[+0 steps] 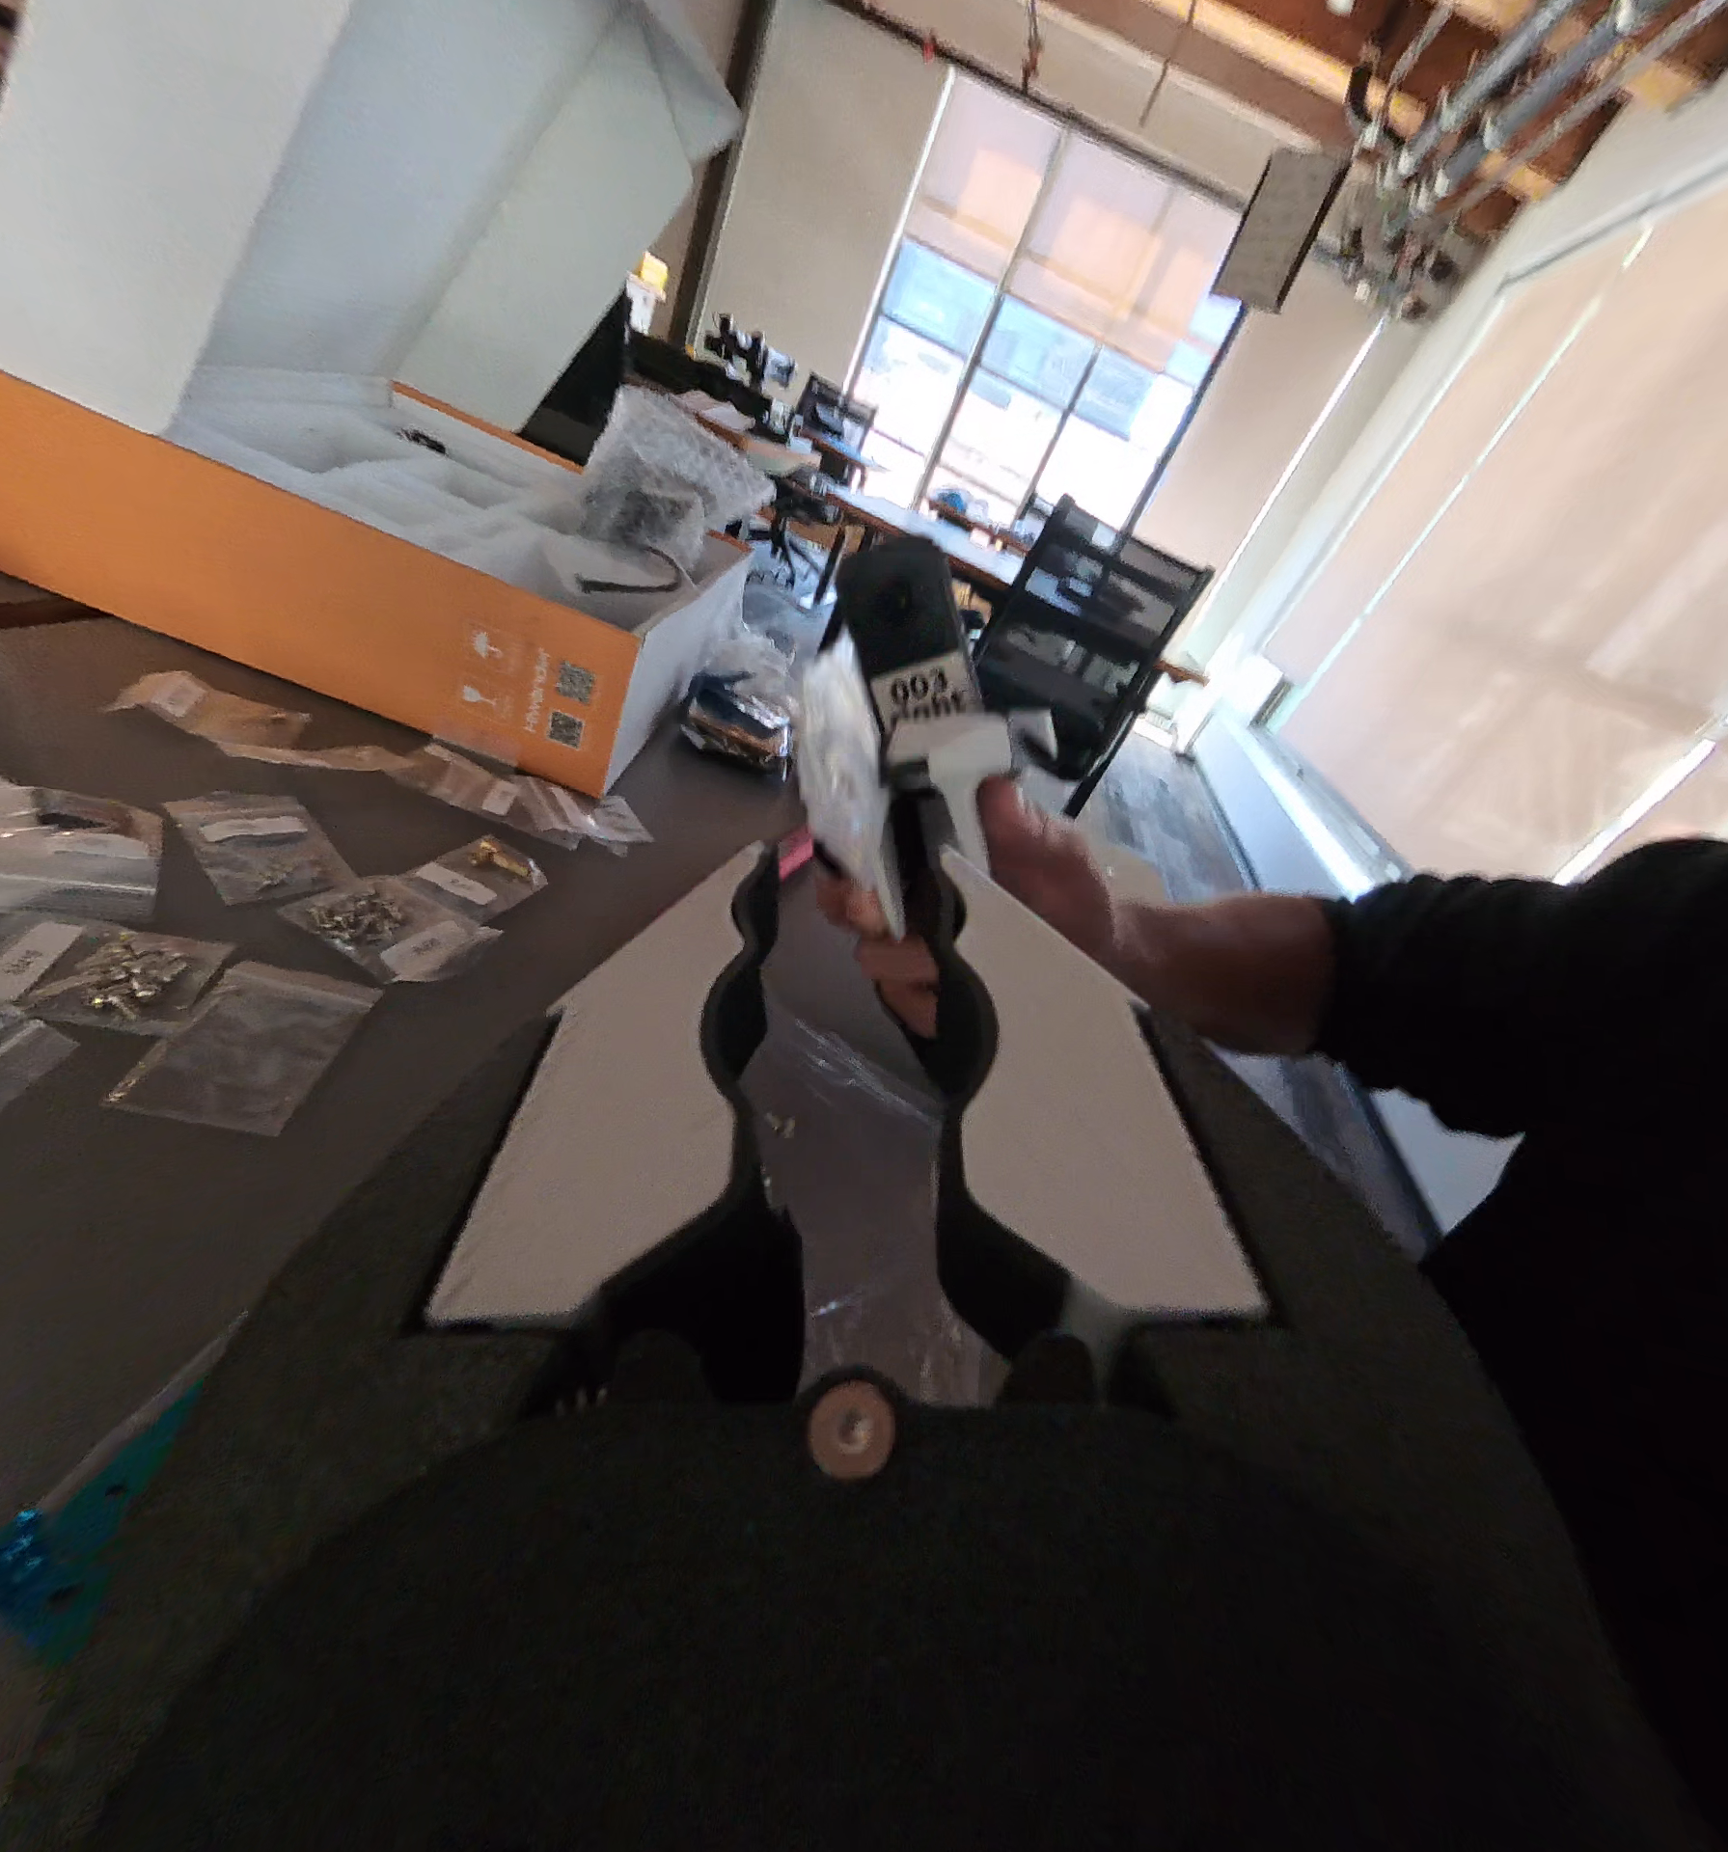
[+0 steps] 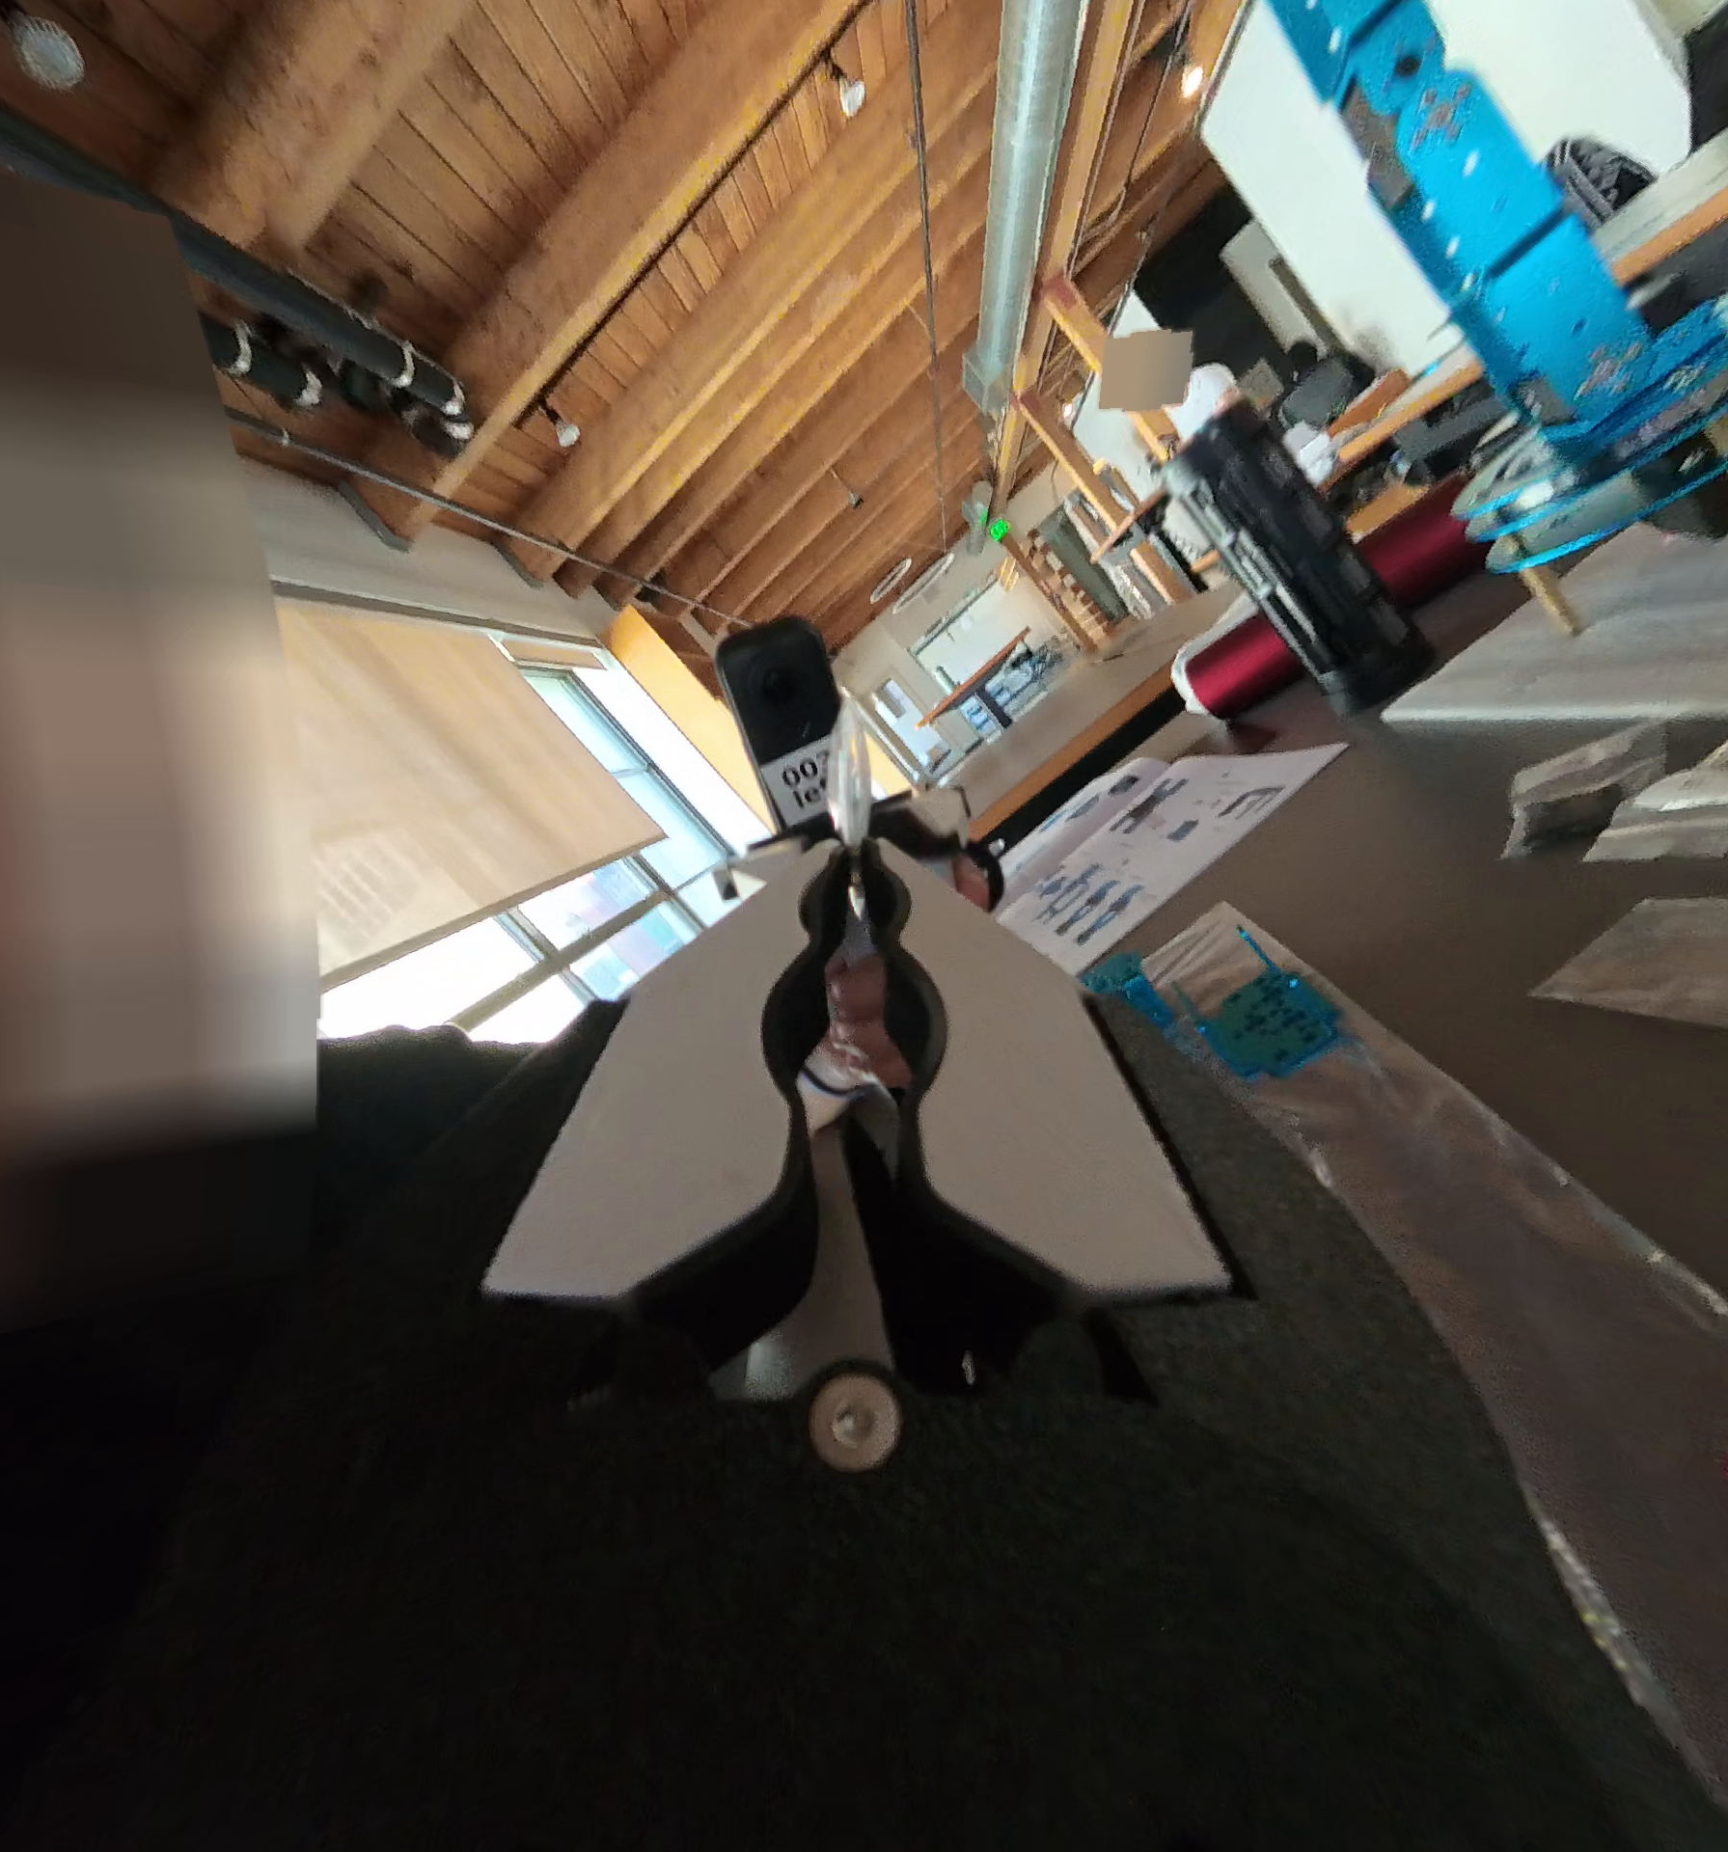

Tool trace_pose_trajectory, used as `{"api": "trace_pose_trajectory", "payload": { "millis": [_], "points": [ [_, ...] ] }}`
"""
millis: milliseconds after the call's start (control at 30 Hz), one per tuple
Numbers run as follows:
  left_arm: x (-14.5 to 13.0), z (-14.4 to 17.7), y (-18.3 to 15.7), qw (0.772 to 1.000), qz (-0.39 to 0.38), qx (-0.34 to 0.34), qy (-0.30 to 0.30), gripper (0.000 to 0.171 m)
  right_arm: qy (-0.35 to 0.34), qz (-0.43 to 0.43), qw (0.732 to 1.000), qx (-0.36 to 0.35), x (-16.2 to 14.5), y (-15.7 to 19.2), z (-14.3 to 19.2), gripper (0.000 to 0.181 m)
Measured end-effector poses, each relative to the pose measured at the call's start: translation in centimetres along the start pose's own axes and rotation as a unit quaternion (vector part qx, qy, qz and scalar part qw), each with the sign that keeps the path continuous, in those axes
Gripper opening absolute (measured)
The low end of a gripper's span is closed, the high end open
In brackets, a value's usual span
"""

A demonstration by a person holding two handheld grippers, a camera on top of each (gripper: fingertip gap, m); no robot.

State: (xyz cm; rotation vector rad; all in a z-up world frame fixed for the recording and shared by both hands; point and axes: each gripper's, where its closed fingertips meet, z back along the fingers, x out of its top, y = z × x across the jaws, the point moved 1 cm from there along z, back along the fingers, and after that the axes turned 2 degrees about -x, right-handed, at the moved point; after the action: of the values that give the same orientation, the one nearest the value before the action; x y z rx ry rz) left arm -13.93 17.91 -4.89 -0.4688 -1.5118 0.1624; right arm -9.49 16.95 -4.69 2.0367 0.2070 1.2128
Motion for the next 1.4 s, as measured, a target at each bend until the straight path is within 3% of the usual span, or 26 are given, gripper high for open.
{"api": "trace_pose_trajectory", "payload": {
  "millis": [33, 133, 300, 400, 533, 700, 1067, 1400],
  "points": [
    [0.4, 0.2, 0.0, 1.000, 0.014, -0.001, -0.014, 0.027, 0.009, 0.004, 1.000, -0.006, -0.6, -0.2, -0.3, 0.002],
    [1.0, 0.8, 0.7, 0.999, 0.039, 0.012, -0.028, 0.001, 0.021, 0.011, 1.000, -0.011, -1.7, -0.4, -0.9, 0.002],
    [0.5, 1.2, 0.2, 1.000, -0.007, 0.003, 0.026, 0.000, 0.063, 0.030, 0.997, -0.026, -2.5, -0.8, -1.0, 0.002],
    [-0.9, 1.4, -0.4, 0.992, -0.081, -0.001, 0.099, 0.000, 0.096, 0.114, 0.988, -0.047, -2.2, -0.2, -0.9, 0.036],
    [-3.2, 1.3, -1.3, 0.970, -0.164, 0.000, 0.178, 0.001, 0.163, 0.267, 0.949, -0.049, -3.5, 1.3, -1.2, 0.020],
    [-4.7, 0.6, -2.1, 0.958, -0.203, 0.003, 0.202, 0.000, 0.194, 0.289, 0.936, -0.042, -5.6, 1.3, -2.2, 0.006],
    [-4.6, 0.1, -2.2, 0.967, -0.182, -0.005, 0.177, 0.001, 0.191, 0.289, 0.937, -0.040, -5.6, 1.2, -2.3, 0.000],
    [-3.4, -0.4, -2.9, 0.988, -0.088, -0.038, 0.123, 0.000, 0.167, 0.231, 0.958, -0.012, -4.3, 1.8, -1.5, 0.000]
  ]
}}
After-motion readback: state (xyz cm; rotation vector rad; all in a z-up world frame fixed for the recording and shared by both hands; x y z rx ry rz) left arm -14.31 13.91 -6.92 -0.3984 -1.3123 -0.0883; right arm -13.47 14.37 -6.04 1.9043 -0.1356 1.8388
